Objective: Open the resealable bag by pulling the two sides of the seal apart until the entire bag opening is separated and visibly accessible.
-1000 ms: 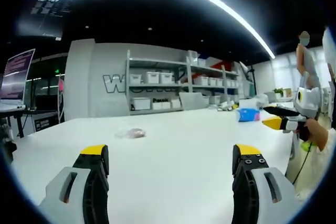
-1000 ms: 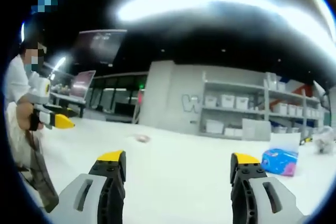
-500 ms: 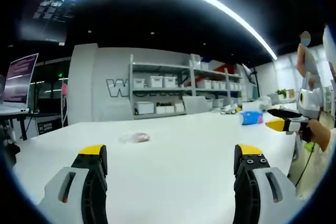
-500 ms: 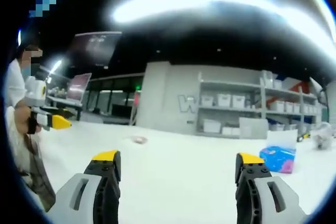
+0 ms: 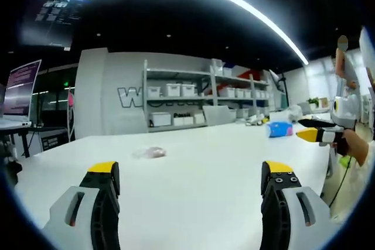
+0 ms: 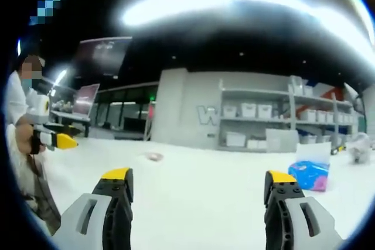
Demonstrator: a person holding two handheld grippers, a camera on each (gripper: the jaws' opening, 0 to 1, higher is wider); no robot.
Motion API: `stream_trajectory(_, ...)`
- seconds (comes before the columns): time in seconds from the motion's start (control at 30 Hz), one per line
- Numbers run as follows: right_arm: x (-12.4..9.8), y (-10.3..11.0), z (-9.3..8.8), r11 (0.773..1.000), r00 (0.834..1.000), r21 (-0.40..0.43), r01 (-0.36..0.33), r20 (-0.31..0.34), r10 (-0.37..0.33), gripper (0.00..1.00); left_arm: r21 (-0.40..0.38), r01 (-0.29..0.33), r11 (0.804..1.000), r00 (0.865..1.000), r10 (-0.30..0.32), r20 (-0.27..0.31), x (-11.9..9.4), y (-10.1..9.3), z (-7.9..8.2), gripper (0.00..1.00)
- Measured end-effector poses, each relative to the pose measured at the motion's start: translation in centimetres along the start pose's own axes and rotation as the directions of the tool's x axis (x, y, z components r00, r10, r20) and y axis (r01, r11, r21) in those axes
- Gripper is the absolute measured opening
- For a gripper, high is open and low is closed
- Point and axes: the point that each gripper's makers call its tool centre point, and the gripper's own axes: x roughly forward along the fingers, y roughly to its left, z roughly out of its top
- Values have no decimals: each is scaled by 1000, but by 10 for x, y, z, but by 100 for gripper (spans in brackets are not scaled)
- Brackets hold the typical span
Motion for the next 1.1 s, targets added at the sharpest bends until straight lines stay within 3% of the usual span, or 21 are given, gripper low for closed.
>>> stream_trajectory(1.1, 1, 5, -2, 1000, 999, -12, -27, -31, 27, 94, 4, -14, 1000, 1000, 14, -7, -3, 4, 2, 100)
